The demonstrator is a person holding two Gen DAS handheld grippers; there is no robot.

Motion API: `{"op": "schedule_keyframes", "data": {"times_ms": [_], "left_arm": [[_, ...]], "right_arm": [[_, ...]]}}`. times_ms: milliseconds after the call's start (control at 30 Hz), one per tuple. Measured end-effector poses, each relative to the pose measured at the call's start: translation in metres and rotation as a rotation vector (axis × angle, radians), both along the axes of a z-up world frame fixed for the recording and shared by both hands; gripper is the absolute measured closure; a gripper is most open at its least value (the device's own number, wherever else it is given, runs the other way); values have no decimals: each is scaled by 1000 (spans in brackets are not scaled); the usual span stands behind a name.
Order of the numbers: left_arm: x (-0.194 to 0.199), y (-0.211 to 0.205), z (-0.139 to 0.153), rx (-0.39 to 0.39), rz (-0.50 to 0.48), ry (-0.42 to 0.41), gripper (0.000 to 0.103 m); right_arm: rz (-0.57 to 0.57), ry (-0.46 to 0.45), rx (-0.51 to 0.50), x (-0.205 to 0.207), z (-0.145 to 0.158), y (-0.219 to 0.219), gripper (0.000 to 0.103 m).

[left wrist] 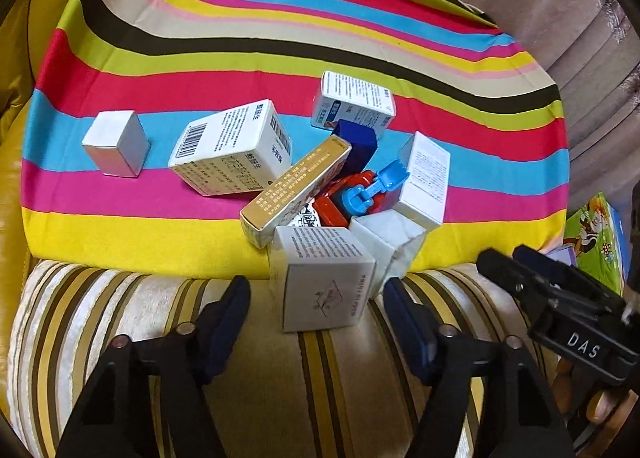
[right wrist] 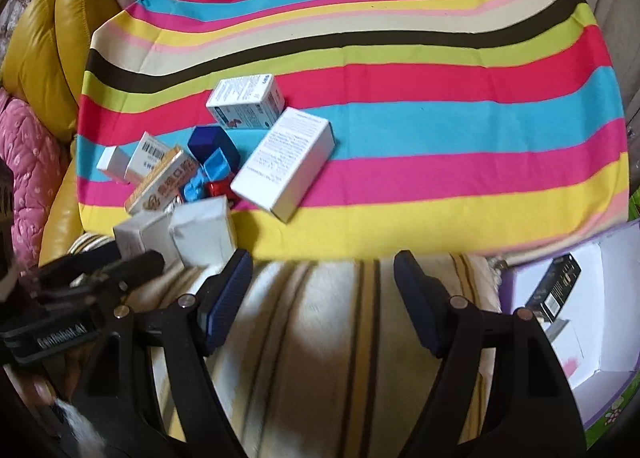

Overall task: Organize rigid objects
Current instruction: 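Move both tools back over the pile of medicine boxes, then grasp the white 'made in china' box with left tool while right tool grasps white text box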

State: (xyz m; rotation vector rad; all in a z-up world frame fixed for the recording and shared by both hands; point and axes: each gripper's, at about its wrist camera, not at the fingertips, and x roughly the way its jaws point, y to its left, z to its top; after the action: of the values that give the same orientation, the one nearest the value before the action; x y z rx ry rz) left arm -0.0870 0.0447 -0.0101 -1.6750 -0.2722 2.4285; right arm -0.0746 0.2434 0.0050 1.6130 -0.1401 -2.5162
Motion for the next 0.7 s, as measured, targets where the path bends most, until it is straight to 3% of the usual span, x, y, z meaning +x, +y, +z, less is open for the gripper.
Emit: {"op": "schedule_keyframes", "data": {"times_ms": [67, 300, 467, 700], "left_arm": [[-1, -2, -4, 13, 3, -12, 54], [4, -5, -3, 41, 7, 8, 56], [13, -9, 6, 74, 6, 65, 56], [15, -11, 11, 92, 4, 96, 56]], "right_arm": [[3, 5, 1, -7, -1, -7, 27], [-6, -10, 5, -28, -6, -22, 27], [-31, -30, -2, -41, -11, -27, 27], [-143, -1, -37, -59, -8, -22, 27]]}}
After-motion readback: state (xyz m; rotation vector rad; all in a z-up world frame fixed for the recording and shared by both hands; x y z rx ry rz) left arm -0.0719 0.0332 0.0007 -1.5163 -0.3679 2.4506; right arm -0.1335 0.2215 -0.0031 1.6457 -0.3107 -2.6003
